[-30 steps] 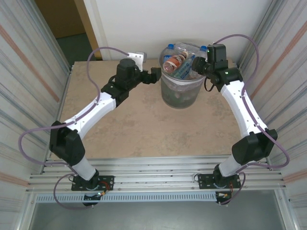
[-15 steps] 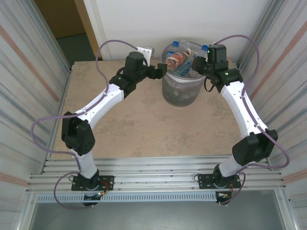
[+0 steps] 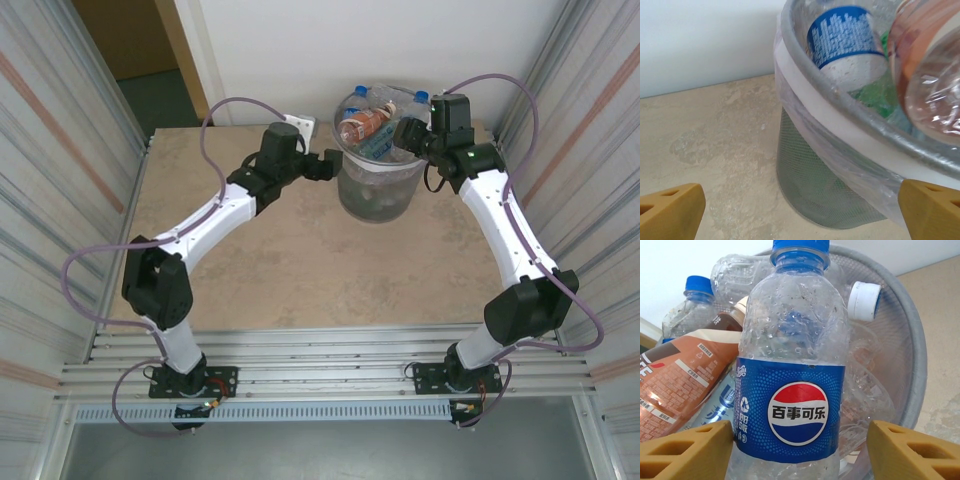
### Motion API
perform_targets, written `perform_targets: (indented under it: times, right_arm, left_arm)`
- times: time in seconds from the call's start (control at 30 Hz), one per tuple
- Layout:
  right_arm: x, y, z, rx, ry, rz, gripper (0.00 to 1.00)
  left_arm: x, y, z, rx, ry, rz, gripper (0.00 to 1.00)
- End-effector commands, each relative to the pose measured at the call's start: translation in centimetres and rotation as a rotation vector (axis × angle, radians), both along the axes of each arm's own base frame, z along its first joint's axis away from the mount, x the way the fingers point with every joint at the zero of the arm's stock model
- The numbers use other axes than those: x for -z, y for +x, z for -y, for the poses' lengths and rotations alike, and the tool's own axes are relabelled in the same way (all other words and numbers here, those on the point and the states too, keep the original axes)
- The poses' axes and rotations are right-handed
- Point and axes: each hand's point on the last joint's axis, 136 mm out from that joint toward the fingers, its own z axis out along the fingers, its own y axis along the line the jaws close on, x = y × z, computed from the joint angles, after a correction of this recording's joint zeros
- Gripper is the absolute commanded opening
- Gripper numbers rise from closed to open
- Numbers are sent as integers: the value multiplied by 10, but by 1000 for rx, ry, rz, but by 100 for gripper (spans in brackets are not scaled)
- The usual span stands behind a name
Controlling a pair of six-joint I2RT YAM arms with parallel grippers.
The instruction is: Put the plastic bottles in the bin
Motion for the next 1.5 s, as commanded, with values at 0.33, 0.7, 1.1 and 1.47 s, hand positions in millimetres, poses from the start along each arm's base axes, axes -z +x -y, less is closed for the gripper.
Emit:
perform_targets:
  times: [0.33,0.7,1.1,1.47]
  right_arm:
    - [-31,-4,1,-30,-13,37,84]
    - [-37,-8,10,-8,-34,47,85]
    - [-64,-27,22,-13,-53,93,92]
    - [-68,-88,44,10,-91,168,98]
  left_arm:
    - [-79,-44,-34,-35,-70,179,99]
    - [-84,-61,-82,-141,-76,205,99]
    - [-82,-86,-129,-250,-53,221,99]
    - [-63,-137,-220,-497,27,247,99]
